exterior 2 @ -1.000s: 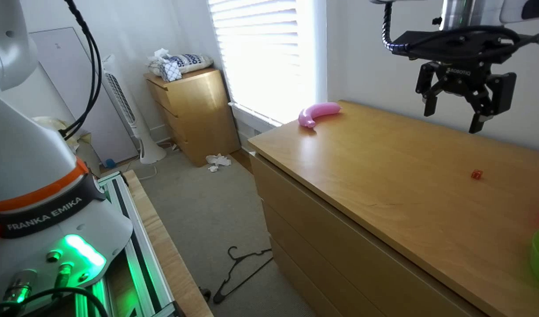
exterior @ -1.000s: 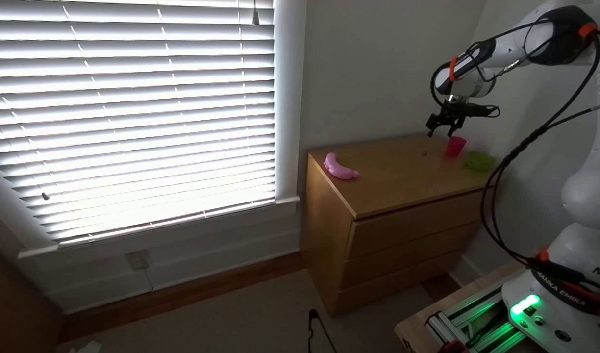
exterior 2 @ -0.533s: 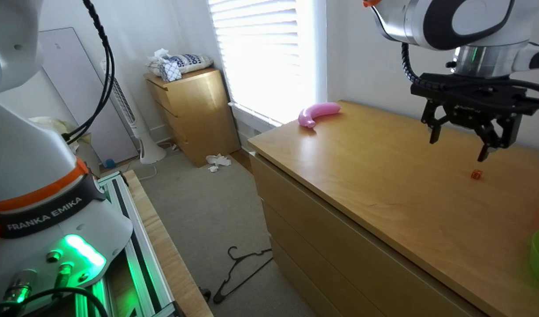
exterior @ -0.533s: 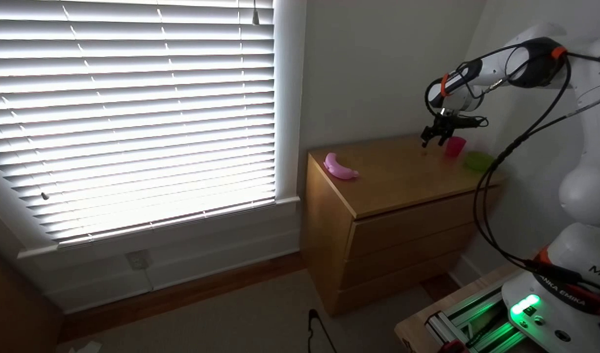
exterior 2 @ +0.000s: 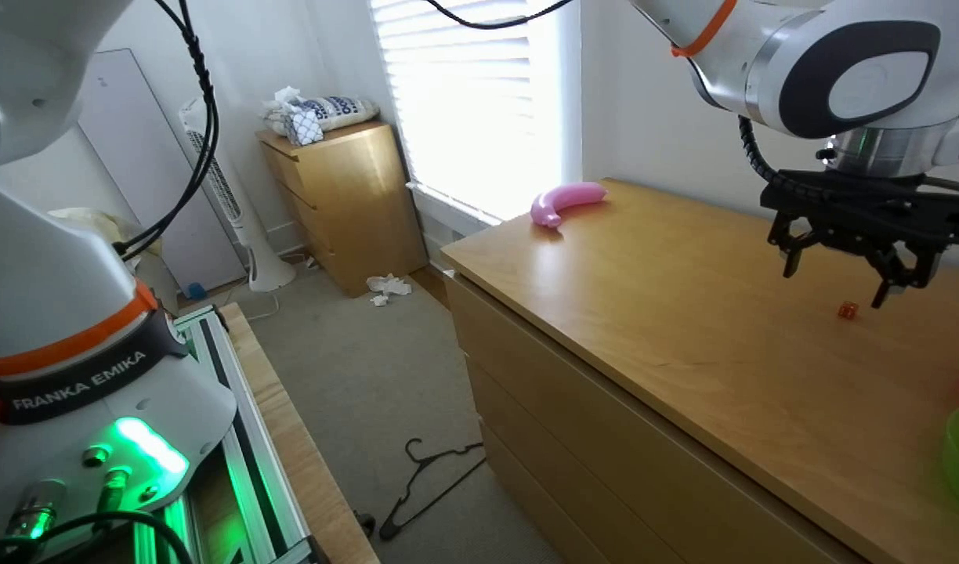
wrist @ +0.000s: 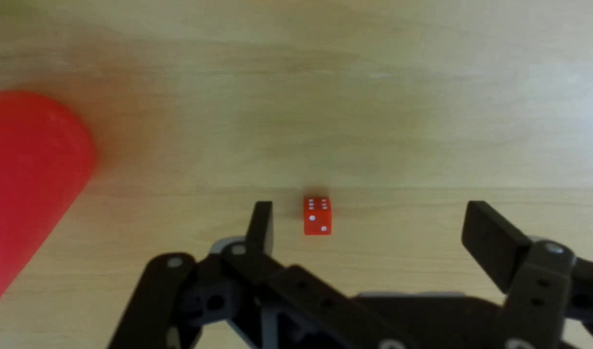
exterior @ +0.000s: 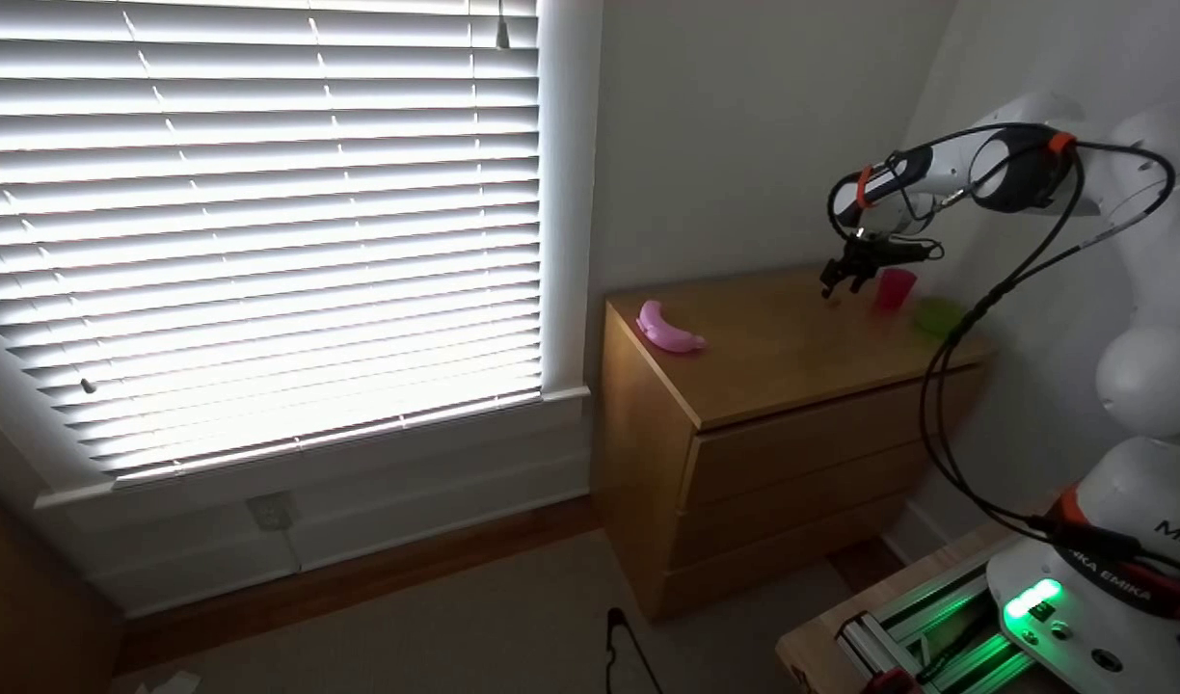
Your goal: Put the die in the green bowl
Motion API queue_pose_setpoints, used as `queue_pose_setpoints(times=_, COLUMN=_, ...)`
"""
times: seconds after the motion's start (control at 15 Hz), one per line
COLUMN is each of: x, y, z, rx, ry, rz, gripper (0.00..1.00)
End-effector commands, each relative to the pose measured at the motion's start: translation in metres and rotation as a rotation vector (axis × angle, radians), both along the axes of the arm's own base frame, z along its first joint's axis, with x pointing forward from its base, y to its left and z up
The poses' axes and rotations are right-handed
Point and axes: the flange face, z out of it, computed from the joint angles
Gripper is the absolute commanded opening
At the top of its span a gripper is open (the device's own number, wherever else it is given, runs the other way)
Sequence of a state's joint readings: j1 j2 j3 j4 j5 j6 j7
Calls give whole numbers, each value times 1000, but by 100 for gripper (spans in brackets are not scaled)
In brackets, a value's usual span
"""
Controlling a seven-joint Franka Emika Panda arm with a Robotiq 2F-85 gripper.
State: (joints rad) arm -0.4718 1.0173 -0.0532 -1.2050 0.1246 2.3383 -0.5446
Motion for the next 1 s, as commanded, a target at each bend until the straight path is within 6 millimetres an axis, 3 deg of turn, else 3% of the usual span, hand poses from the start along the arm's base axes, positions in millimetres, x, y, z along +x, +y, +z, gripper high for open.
queue_pose_setpoints(times=0.0, x=11, y=-8, z=-15, rx=10, ry=-5, rz=39, gripper=100)
queue_pose_setpoints(times=0.33, x=17, y=-11, z=-29, rx=-5, ry=-10, rz=45, gripper=100)
queue_pose_setpoints(times=0.4, x=18, y=-11, z=-31, rx=-8, ry=-5, rz=42, gripper=75)
queue_pose_setpoints(times=0.47, x=18, y=-12, z=-33, rx=-12, ry=-5, rz=45, gripper=74)
queue_pose_setpoints(times=0.73, x=20, y=-17, z=-35, rx=-35, ry=2, rz=42, gripper=42)
queue_pose_setpoints(times=0.93, x=20, y=-16, z=-24, rx=-51, ry=17, rz=14, gripper=19)
